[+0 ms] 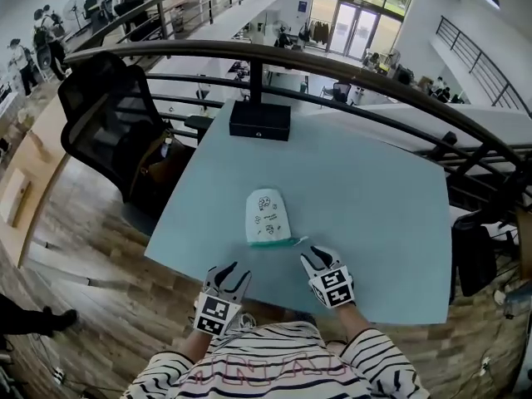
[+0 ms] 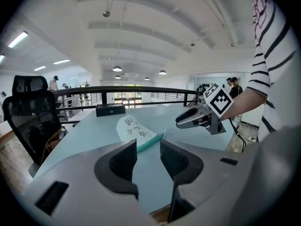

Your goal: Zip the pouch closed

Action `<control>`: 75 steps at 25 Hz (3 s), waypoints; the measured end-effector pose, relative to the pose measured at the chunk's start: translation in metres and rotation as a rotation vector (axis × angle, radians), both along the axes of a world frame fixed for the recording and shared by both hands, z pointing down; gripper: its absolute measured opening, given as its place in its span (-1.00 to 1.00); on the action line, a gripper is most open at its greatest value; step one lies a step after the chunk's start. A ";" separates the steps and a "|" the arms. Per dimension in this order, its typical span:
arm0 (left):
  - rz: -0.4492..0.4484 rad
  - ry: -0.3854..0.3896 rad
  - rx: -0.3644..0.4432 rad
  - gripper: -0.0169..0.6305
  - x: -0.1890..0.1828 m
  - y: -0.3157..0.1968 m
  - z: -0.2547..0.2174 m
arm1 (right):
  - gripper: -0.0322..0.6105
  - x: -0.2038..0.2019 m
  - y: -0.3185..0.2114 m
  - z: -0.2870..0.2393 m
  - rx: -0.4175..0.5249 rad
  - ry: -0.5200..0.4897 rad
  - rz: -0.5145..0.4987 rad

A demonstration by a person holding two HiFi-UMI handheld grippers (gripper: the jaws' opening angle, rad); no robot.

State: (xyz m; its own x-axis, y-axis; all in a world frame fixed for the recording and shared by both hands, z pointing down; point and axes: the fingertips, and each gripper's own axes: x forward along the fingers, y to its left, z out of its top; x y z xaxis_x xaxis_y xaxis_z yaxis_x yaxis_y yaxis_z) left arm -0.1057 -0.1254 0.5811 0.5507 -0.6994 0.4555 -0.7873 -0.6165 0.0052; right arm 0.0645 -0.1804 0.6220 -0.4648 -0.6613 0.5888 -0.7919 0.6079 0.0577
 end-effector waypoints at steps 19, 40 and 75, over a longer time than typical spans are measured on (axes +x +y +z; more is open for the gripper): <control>0.057 -0.006 -0.056 -0.54 0.030 -0.032 0.022 | -0.46 0.018 -0.051 0.040 0.033 0.432 -0.456; 0.091 -0.044 -0.075 -0.54 0.040 -0.045 0.053 | -0.79 -0.028 -0.032 0.051 -0.082 0.279 -0.589; 0.251 -0.073 -0.085 -0.77 0.080 -0.041 0.078 | -0.79 -0.082 0.018 0.031 -0.140 0.016 -0.261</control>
